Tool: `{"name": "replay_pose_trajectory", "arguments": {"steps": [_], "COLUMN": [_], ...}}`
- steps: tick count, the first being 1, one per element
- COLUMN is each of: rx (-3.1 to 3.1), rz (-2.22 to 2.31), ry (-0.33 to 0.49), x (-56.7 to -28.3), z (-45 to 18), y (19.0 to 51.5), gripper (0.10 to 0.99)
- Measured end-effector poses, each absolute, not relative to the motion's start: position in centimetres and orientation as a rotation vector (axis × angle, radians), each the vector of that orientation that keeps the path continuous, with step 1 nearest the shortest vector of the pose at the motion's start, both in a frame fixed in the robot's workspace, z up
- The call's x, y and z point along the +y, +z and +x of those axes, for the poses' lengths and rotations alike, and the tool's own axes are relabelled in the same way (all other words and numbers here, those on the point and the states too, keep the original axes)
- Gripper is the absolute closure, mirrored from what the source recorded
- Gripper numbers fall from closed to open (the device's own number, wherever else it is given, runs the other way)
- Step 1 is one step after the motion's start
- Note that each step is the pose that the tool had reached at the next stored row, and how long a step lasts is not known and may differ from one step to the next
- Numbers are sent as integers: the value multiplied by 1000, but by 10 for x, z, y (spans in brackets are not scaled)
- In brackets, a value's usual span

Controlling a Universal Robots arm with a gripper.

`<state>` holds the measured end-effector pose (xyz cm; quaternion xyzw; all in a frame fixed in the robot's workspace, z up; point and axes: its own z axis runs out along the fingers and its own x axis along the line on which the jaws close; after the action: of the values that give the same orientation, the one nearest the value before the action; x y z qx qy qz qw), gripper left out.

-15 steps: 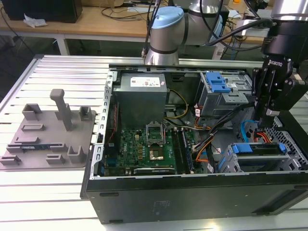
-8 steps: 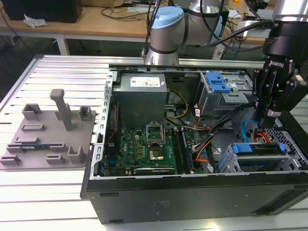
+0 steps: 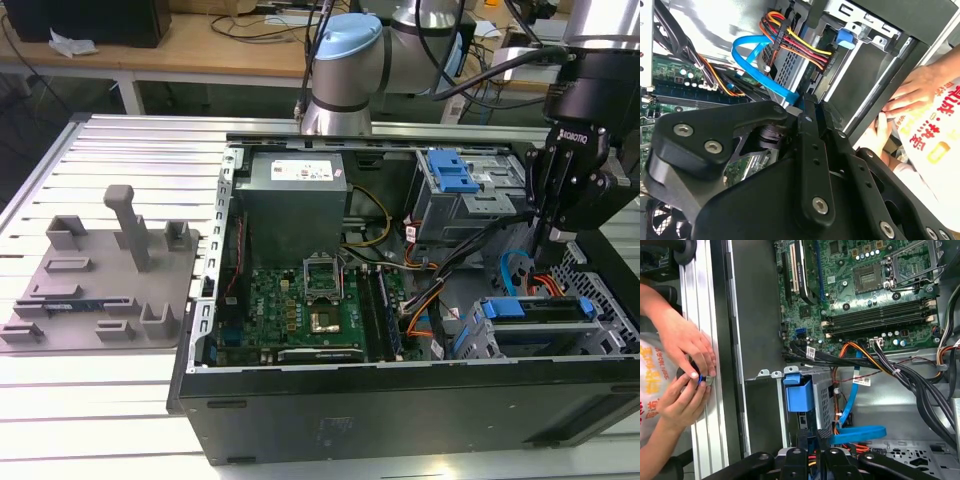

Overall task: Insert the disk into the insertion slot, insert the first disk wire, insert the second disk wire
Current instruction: 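Insert the second disk wire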

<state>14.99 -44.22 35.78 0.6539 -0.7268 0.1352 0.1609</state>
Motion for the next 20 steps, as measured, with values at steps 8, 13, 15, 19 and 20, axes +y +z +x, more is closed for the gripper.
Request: {"name": "replay_pose_trajectory", "arguments": {"steps": [8,13,15,19,20], "rx": [-2075,-2113,-2141,-2176,-2191], "rz": [1868,1904,1930,1959,1971], "ry": [386,329,290,260,249], "x": [-442,-451,-457,-462,-463], "z": [150,150,150,150,150], "y": [357,357,357,357,357], "gripper": [925,925,925,925,925]}}
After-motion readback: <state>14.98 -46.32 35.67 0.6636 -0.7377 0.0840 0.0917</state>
